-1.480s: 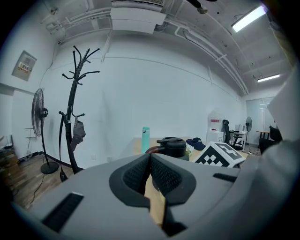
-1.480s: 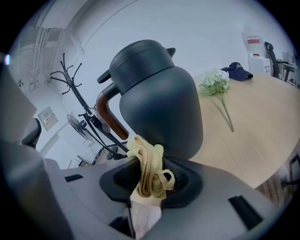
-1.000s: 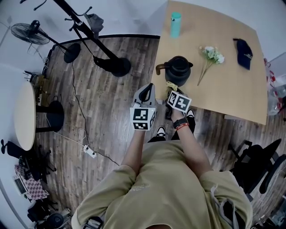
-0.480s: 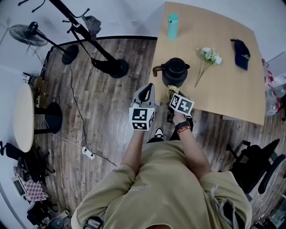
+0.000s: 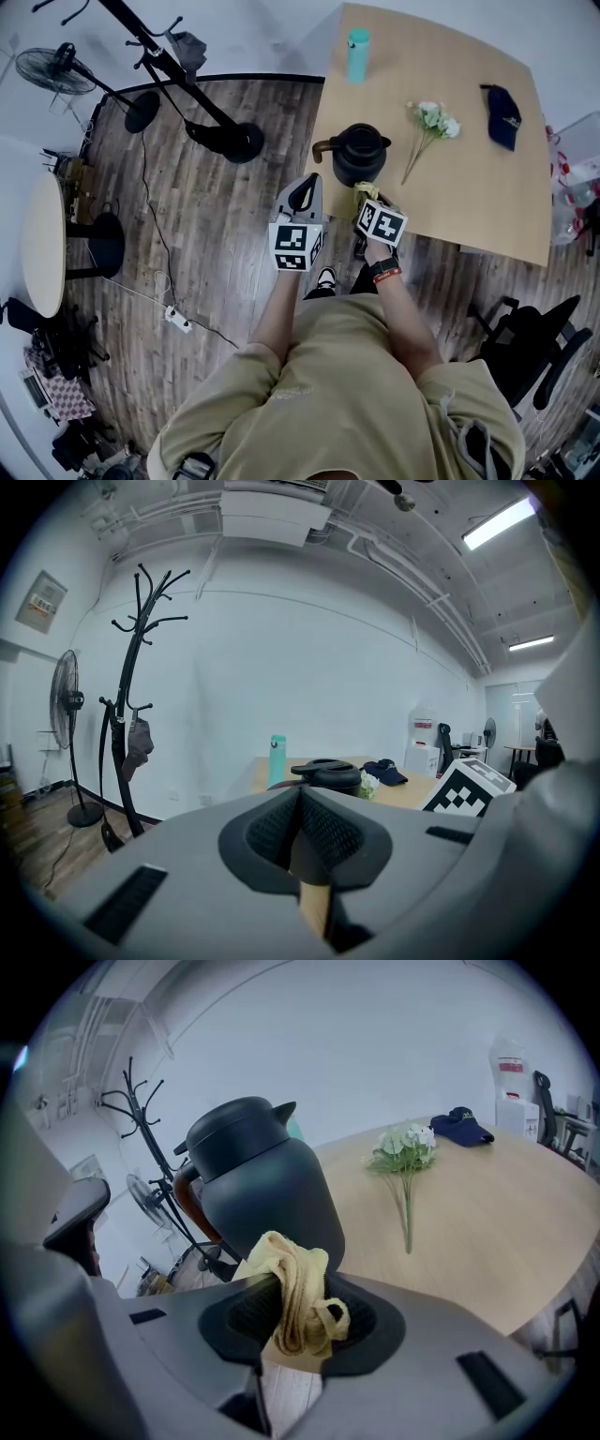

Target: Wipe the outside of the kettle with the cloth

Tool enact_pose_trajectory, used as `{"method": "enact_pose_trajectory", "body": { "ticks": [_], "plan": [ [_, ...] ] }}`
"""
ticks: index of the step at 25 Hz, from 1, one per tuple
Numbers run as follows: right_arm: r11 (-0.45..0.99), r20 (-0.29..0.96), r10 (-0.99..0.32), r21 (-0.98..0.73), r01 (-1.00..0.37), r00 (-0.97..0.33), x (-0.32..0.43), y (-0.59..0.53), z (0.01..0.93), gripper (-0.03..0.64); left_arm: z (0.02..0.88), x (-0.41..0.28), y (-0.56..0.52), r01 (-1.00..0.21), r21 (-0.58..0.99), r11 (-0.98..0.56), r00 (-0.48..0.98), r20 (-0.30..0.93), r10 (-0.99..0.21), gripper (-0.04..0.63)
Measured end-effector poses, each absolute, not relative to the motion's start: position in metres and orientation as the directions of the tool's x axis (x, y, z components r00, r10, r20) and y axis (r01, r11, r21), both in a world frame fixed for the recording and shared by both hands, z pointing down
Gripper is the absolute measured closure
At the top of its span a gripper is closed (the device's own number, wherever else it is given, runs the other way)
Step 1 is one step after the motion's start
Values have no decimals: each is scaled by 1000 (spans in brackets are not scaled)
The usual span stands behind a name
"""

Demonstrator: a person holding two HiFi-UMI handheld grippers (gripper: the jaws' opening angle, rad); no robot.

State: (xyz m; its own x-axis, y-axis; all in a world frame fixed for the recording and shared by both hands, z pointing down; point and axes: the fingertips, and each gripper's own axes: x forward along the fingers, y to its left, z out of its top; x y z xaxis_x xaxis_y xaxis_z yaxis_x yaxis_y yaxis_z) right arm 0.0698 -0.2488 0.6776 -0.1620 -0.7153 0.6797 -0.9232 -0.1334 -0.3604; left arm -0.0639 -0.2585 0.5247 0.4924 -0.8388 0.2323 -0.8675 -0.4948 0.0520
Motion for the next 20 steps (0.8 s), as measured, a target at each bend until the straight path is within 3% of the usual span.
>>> {"method": "enact_pose_trajectory", "body": {
  "ticks": [20],
  "plan": [
    [-186, 678, -731, -301, -935, -73, 139, -284, 677, 482, 530, -31, -272, -873, 45, -486, 481, 247, -841, 574]
  ]
}}
